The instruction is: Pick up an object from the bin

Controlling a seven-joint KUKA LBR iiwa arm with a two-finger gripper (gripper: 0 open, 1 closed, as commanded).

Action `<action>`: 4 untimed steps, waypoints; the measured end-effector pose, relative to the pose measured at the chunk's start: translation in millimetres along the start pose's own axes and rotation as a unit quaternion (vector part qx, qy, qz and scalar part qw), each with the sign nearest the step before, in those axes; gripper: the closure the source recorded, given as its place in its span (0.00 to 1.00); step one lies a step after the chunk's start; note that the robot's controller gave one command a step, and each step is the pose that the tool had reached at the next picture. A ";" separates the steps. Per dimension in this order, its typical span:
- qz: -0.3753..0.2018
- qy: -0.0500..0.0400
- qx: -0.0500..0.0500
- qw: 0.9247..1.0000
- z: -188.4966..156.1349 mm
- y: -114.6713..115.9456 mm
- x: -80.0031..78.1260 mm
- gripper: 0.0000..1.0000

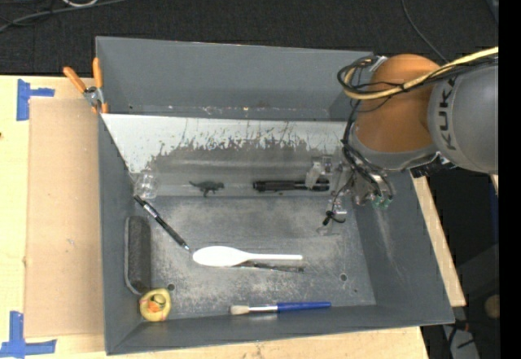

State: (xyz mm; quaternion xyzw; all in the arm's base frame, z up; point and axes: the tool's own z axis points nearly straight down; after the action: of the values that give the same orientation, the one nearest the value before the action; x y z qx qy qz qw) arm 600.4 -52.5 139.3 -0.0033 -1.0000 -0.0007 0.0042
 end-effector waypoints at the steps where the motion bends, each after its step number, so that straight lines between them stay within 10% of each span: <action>1: -0.001 -0.004 0.000 1.000 -4.5 0.2 -1.8 0.00; 2: -0.046 -0.002 0.000 0.999 29.9 74.0 39.2 0.00; 4: -0.112 0.001 0.000 0.994 40.4 168.0 65.5 0.00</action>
Offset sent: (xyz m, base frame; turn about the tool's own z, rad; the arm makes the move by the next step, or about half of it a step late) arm -0.0479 0.0930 -0.0366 -0.1161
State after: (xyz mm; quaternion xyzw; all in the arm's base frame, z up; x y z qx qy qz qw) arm 535.7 116.0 99.7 0.1089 -0.9940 -0.0016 0.0048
